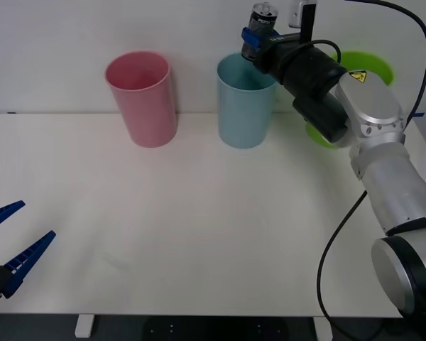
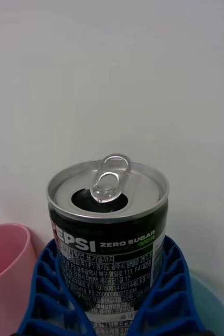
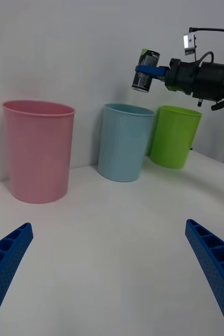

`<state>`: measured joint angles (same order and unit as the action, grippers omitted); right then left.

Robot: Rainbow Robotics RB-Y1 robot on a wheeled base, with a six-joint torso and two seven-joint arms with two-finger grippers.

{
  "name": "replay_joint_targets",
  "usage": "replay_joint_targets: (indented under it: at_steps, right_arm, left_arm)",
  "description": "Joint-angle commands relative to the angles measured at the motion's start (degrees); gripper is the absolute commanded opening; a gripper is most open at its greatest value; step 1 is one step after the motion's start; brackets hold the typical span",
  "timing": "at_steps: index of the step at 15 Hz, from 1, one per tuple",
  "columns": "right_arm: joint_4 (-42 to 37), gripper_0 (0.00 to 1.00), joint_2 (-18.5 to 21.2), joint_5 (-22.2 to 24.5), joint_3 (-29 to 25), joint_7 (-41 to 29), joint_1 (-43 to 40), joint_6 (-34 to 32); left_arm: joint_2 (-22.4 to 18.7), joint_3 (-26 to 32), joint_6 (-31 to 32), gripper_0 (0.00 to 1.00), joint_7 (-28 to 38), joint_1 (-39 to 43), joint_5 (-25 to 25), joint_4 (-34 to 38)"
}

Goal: Grasp the object on the table and drop it into the matching bin: aluminum can to the light blue bin, PET bottle to the pink bin.

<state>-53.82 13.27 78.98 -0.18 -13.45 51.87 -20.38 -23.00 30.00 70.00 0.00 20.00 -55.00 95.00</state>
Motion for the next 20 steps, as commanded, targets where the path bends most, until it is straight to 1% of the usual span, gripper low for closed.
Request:
replay_joint_targets:
  at_steps: [1,3,9,10,11,12,13,20]
  right_arm:
    - [4.3,0.0,-1.8,0.4,0.0,1.7,3.2,4.1]
    - [5.5,0.0,-2.2,0.5,0.0,2.6,4.0,5.2]
    - [5.5,0.0,-2.4,0.5,0.1,3.1,4.0,5.1]
    - [5.5,0.15,-2.3,0.4,0.1,3.1,3.9,5.1]
    - [5.5,0.58,-2.3,0.5,0.1,3.3,4.0,5.1]
    - [5.5,0.91,-2.3,0.5,0.1,3.4,4.0,5.1]
    - [5.4,1.0,-2.3,0.4,0.1,3.6,4.0,5.1]
    - [5.4,1.0,-2.0,0.3,0.2,4.3,3.9,4.1]
  left_arm:
    - [0.0,0.0,0.0,1.0,0.0,0.0,0.0,0.0]
    - [0.0,0.0,0.0,1.0,0.0,0.0,0.0,0.0]
    - [0.0,0.0,0.0,1.0,0.0,0.0,0.0,0.0]
    - [0.0,0.0,0.0,1.0,0.0,0.0,0.0,0.0]
    - [0.0,0.0,0.0,1.0,0.0,0.0,0.0,0.0]
    - [0.0,0.0,0.0,1.0,0.0,0.0,0.0,0.0]
    - [0.0,0.0,0.0,1.0,0.0,0.0,0.0,0.0]
    - [0.0,0.0,0.0,1.0,0.0,0.0,0.0,0.0]
